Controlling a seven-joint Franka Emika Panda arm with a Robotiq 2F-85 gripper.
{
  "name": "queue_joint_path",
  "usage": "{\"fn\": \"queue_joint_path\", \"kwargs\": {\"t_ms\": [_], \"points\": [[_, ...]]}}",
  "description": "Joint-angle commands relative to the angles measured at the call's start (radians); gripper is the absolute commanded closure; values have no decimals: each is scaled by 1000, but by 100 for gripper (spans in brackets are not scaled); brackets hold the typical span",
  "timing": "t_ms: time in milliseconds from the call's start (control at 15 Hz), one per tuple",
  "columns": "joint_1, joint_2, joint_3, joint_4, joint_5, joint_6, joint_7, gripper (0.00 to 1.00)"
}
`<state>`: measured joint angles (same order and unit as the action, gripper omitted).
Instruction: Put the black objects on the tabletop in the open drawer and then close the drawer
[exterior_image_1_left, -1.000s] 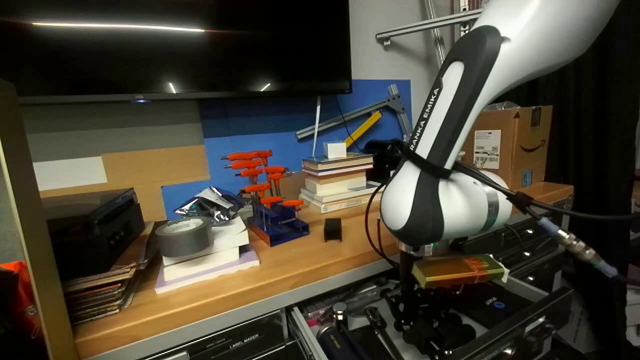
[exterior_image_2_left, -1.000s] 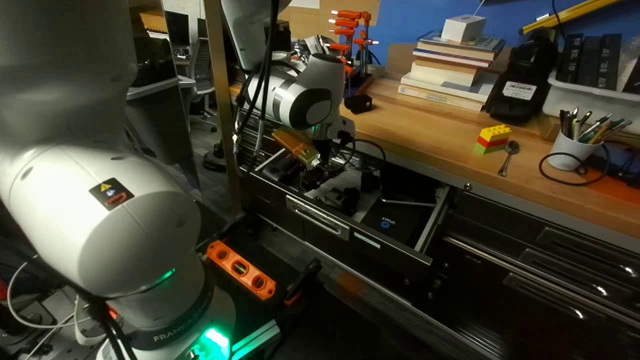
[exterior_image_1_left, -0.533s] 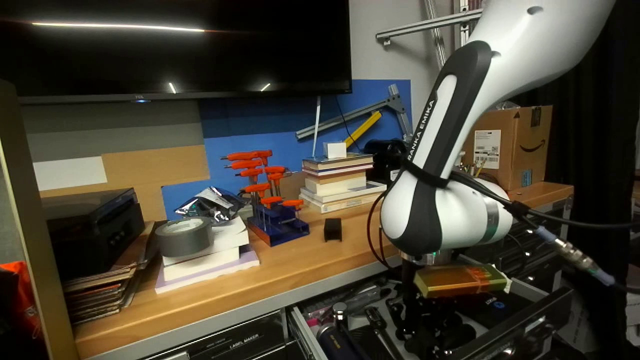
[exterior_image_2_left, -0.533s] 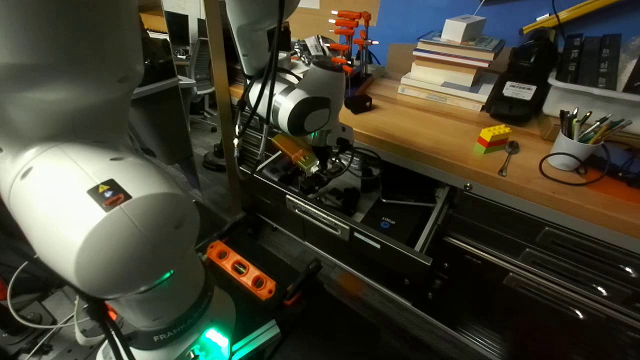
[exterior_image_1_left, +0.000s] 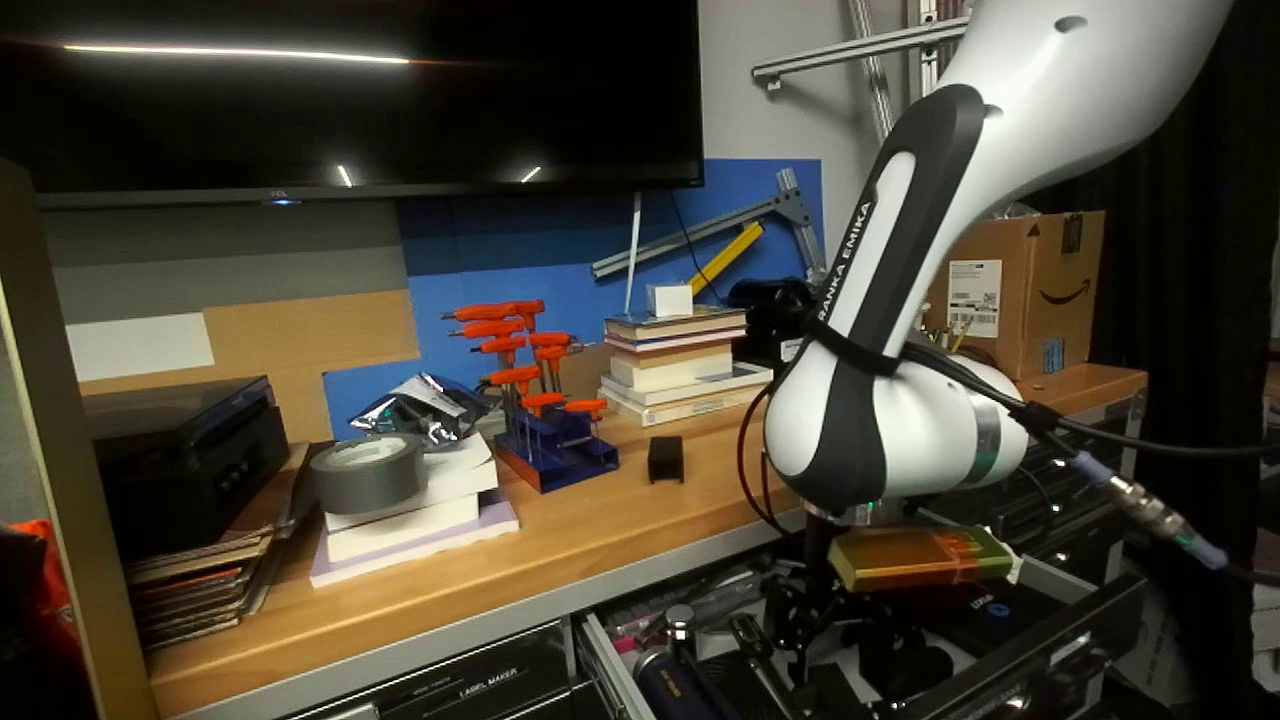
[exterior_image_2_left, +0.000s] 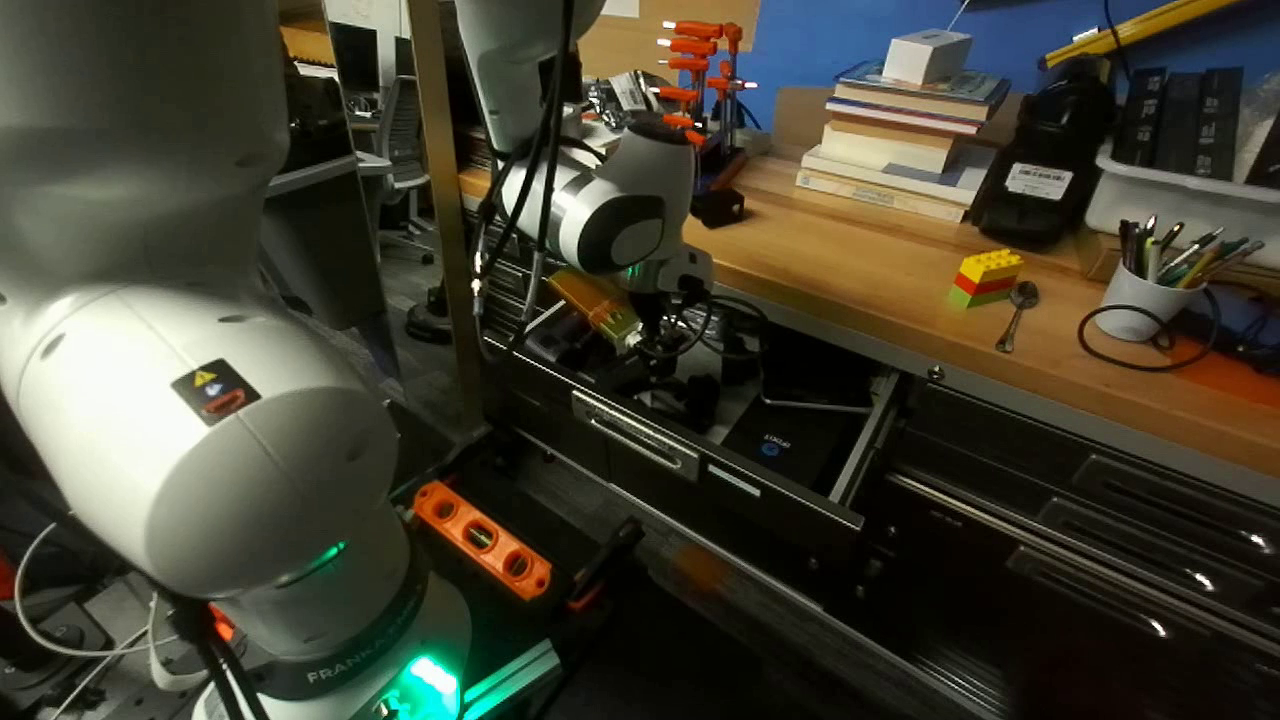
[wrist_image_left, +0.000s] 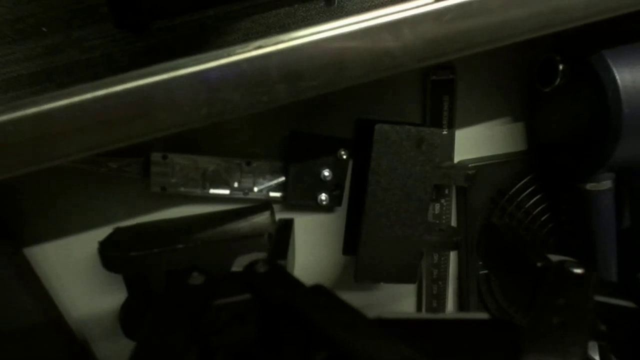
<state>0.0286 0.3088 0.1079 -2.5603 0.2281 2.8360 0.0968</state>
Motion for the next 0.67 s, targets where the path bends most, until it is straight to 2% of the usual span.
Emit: {"fn": "queue_joint_path", "kwargs": {"t_ms": [0, 333, 600], "points": [[1, -92, 3, -27, -1, -31, 5, 0], [25, -244, -17, 3, -48, -220, 49, 0], [34, -317, -17, 94, -110, -355, 115, 0]]}}
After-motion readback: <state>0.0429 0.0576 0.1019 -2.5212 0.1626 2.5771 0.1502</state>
